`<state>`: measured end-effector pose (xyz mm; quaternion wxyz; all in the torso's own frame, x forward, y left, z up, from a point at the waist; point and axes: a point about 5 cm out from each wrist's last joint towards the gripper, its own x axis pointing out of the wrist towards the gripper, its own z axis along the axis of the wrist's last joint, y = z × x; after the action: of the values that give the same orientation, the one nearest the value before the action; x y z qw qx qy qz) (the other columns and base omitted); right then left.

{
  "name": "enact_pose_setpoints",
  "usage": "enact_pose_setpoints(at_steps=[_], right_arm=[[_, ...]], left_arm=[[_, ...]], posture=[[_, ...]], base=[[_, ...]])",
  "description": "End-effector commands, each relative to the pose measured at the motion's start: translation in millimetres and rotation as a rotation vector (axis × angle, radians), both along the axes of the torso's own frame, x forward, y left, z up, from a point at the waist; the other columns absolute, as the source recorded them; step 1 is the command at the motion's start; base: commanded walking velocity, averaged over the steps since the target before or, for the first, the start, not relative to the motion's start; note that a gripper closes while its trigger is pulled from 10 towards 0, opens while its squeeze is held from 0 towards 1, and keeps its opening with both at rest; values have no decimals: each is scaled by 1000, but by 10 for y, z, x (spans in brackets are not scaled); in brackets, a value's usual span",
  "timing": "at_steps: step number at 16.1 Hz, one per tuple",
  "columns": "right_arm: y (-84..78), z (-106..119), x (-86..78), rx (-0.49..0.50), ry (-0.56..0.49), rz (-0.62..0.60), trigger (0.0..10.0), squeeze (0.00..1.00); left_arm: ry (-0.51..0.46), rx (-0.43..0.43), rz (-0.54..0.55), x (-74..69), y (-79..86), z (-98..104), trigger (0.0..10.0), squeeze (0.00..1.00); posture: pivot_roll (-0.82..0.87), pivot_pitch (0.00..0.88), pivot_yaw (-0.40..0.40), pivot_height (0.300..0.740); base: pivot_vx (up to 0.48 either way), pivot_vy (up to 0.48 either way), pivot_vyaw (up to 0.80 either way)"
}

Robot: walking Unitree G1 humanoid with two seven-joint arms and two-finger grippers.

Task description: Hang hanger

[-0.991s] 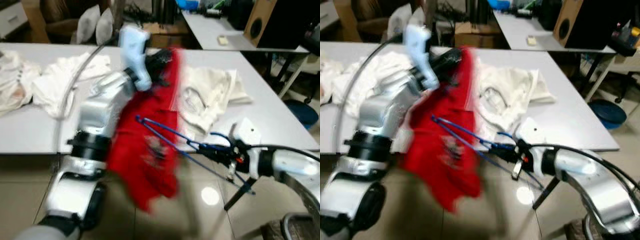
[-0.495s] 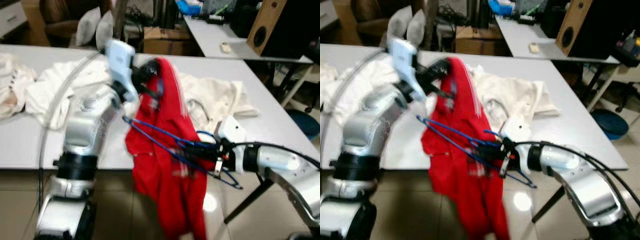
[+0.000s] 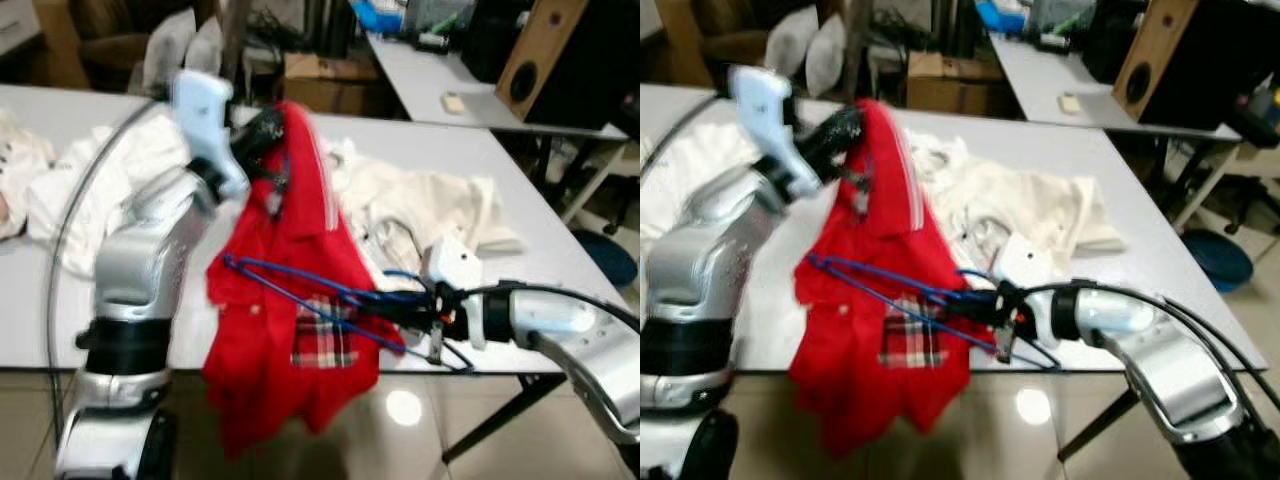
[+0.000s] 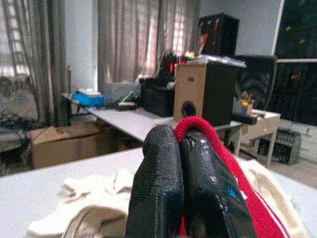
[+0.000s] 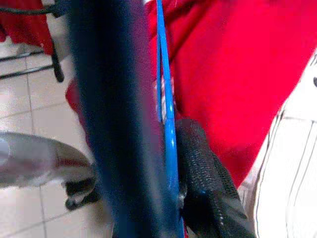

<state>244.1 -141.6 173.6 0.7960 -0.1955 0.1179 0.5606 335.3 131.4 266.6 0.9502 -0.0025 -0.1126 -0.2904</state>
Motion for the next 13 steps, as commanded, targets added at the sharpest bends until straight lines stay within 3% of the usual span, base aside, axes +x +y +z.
enact_pose_setpoints(at_steps=[1,5,7,8,9,10,11,12,13], right_arm=[[4,50,7,-10,-13,37,10000,0],[12,120,235,-36,-64,53,10000,0],[32,206,465,-66,-111,50,10000,0],[-24,340,840,-183,-198,-20,10000,0],[-54,454,1041,-238,-274,-84,10000,0],[-88,686,1298,-292,-445,-235,10000,0],[-100,886,1428,-317,-597,-336,10000,0],[-85,1384,1560,-249,-882,-503,10000,0],[-47,1694,1543,-87,-959,-540,10000,0]], left_arm=[[-76,-32,30,8,71,203,10000,0],[-160,-44,-127,-51,-87,527,10000,0],[-202,-58,-167,-68,-101,676,10000,0],[-286,-92,-196,-74,-77,932,10000,0],[-335,-130,-216,-97,-63,1086,10000,0],[-396,-176,-226,-135,-33,1266,10000,0],[-438,-200,-227,-161,-8,1366,10000,0],[-517,-252,-215,-219,55,1545,10000,0],[-560,-283,-207,-260,100,1634,10000,0]], posture=[[-34,0,-95,740],[-45,0,-73,740],[-52,0,-74,740],[-51,0,-80,740],[-48,0,-85,740],[-44,0,-89,740],[-41,0,-92,740],[-38,0,-97,740],[-34,0,-102,740]], base=[[0,0,0],[0,0,0],[0,0,0],[0,0,0],[0,0,0],[0,0,0],[0,0,0],[0,0,0],[0,0,0]])
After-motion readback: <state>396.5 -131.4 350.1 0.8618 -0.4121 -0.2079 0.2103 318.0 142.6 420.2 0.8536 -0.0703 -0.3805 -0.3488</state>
